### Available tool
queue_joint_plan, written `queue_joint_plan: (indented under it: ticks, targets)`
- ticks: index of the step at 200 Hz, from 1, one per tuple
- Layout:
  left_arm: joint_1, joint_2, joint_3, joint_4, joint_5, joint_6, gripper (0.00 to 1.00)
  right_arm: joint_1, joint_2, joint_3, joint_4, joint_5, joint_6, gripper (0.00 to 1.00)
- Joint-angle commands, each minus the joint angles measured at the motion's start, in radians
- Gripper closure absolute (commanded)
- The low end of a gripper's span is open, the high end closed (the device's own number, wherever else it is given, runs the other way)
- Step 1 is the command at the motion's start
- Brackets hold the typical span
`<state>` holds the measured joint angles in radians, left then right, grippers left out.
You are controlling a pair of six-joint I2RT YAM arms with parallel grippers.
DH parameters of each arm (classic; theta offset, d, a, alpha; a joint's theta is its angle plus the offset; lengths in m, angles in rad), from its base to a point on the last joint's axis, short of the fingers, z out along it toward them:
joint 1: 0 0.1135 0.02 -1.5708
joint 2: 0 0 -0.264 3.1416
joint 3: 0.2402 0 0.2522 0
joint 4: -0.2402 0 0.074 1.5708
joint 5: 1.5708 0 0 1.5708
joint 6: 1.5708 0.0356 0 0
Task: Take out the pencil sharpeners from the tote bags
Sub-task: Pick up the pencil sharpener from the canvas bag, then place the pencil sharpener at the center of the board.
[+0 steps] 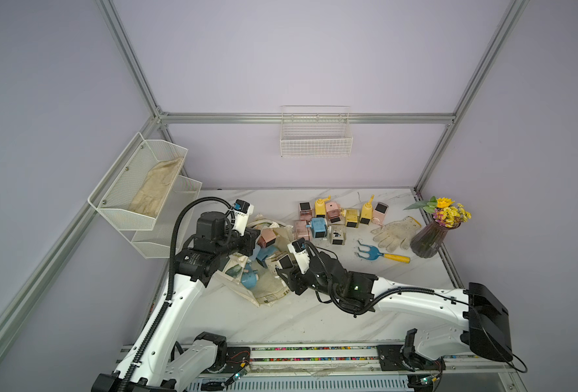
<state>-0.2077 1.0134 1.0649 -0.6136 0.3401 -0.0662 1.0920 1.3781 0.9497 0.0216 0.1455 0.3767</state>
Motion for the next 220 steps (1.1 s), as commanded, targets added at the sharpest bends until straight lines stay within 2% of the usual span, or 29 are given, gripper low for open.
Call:
queue_joint_plan:
  ticks: [1, 60, 117, 140, 184, 220]
  targets:
    - [0.008, -0.015, 0.012, 0.001, -0.011, 0.002, 0.95, -0.058, -0.087, 0.008, -0.032, 0.007, 0.012, 0.74]
    - [0.008, -0.012, 0.011, -0.003, -0.015, 0.0, 0.95, -0.299, -0.174, 0.029, -0.126, -0.002, 0.03, 0.74]
    - [0.008, -0.02, 0.012, -0.003, -0.016, 0.002, 0.95, -0.571, -0.054, 0.05, -0.148, 0.07, 0.095, 0.74]
    - [0.008, -0.021, 0.012, -0.004, -0.019, 0.002, 0.95, -0.668, 0.037, 0.071, -0.128, 0.022, 0.092, 0.74]
    - [0.008, -0.024, 0.012, -0.003, -0.017, 0.002, 0.95, -0.762, 0.217, 0.113, -0.116, 0.03, 0.091, 0.75]
    - [0.008, -0.022, 0.013, -0.003, -0.015, 0.0, 0.95, -0.795, 0.29, 0.09, -0.086, 0.033, 0.078, 0.75]
